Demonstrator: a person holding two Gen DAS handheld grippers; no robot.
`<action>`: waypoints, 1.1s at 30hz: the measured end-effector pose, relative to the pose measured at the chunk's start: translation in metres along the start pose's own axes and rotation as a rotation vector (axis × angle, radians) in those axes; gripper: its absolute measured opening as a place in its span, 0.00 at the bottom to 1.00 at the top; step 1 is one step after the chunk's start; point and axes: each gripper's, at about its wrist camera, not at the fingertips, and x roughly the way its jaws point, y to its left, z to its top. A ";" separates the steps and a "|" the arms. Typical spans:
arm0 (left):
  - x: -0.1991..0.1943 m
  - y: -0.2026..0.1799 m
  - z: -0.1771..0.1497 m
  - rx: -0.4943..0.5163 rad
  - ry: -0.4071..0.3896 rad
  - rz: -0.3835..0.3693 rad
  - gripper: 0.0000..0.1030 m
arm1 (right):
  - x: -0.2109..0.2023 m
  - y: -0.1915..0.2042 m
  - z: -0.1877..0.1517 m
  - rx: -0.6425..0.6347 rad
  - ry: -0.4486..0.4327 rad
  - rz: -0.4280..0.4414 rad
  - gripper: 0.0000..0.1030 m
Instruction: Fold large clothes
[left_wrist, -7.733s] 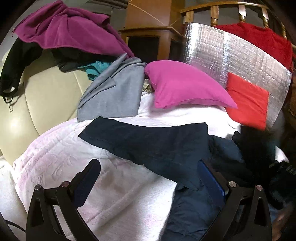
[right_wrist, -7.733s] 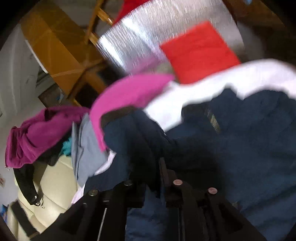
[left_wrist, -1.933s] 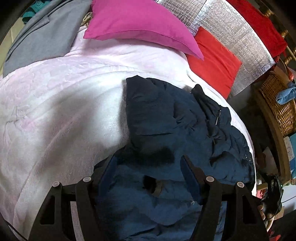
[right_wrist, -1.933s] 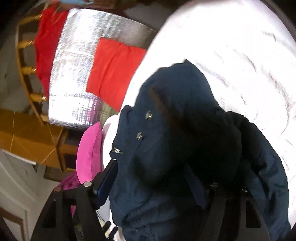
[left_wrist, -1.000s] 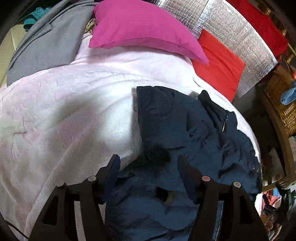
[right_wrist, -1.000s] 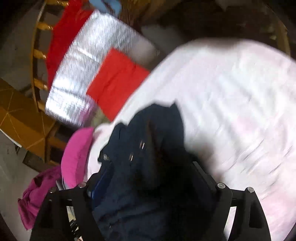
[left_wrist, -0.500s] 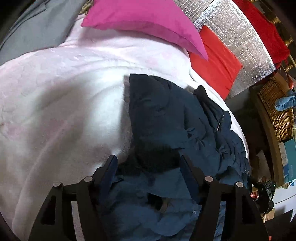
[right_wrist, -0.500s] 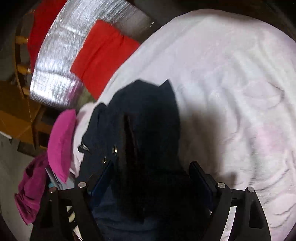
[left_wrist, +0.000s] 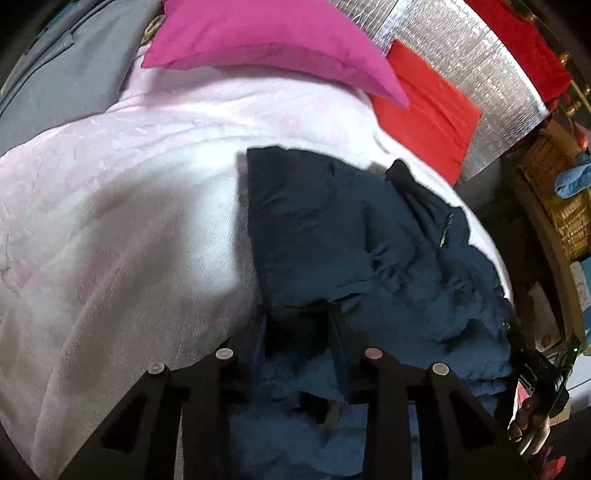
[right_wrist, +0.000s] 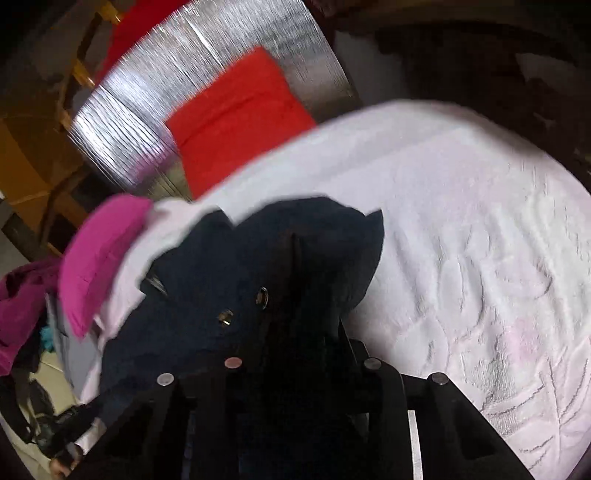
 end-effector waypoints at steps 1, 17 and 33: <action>0.000 0.001 0.000 0.000 0.004 0.006 0.33 | 0.001 -0.003 -0.001 0.004 0.010 0.004 0.31; -0.066 -0.030 -0.009 0.110 -0.077 -0.130 0.60 | -0.082 0.011 -0.054 0.179 0.039 0.332 0.61; -0.007 -0.010 -0.027 -0.195 0.197 -0.331 0.71 | 0.024 0.055 -0.083 0.493 0.187 0.367 0.63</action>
